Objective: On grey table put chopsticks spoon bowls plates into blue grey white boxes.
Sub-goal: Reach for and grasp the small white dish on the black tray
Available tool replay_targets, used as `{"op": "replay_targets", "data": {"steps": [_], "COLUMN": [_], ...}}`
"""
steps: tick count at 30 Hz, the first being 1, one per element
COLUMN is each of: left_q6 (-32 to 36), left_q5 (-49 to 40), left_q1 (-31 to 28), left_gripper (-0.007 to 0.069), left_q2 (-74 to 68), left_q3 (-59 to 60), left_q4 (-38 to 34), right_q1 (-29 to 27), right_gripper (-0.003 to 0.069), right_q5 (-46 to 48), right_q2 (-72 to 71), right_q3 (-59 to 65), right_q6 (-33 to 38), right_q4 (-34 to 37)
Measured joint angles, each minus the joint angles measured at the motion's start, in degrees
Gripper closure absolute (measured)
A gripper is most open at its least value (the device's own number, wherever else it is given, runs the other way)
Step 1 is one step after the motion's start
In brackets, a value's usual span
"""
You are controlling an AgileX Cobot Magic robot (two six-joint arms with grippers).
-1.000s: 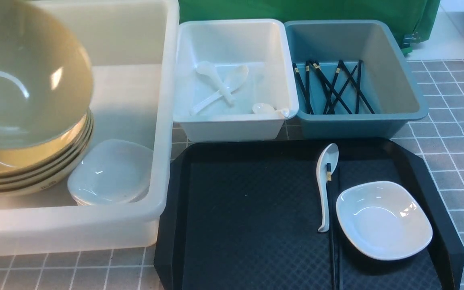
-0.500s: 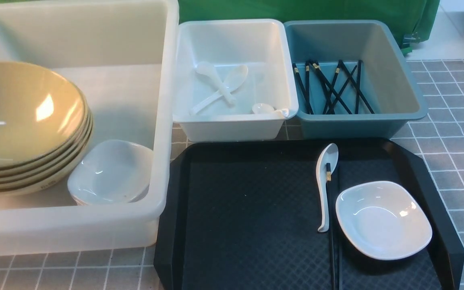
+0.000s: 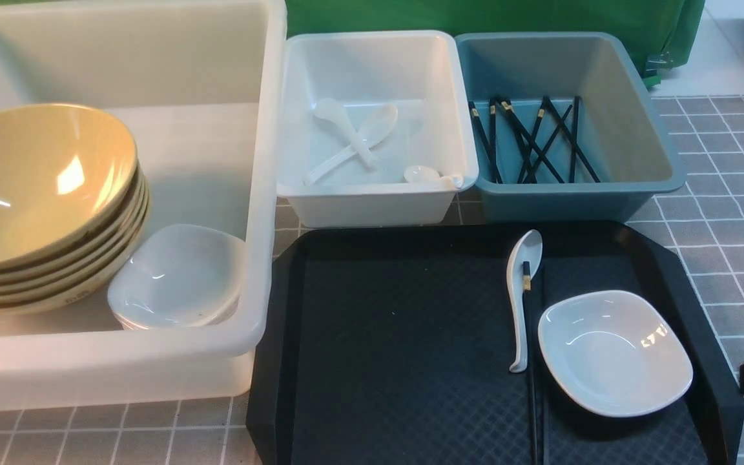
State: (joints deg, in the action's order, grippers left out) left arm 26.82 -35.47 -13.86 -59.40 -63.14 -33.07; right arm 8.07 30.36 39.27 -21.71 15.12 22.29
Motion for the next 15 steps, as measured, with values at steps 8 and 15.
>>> {"op": "replay_targets", "data": {"steps": [8, 15], "left_q6": [15.6, 14.7], "left_q5": [-3.4, -8.3], "left_q1": [25.3, 33.7], "left_gripper": [0.0634, 0.0634], "left_q2": [12.3, 22.2], "left_q3": [7.9, 28.3], "left_q4": [2.2, 10.8], "right_q1": [2.6, 2.7], "right_gripper": [0.0339, 0.0181], "right_q5": [0.7, 1.9], "right_q2": [17.9, 36.1], "right_q3": [-11.0, -18.9], "right_q6": [2.4, 1.2], "right_q4": [-2.3, -7.8]}}
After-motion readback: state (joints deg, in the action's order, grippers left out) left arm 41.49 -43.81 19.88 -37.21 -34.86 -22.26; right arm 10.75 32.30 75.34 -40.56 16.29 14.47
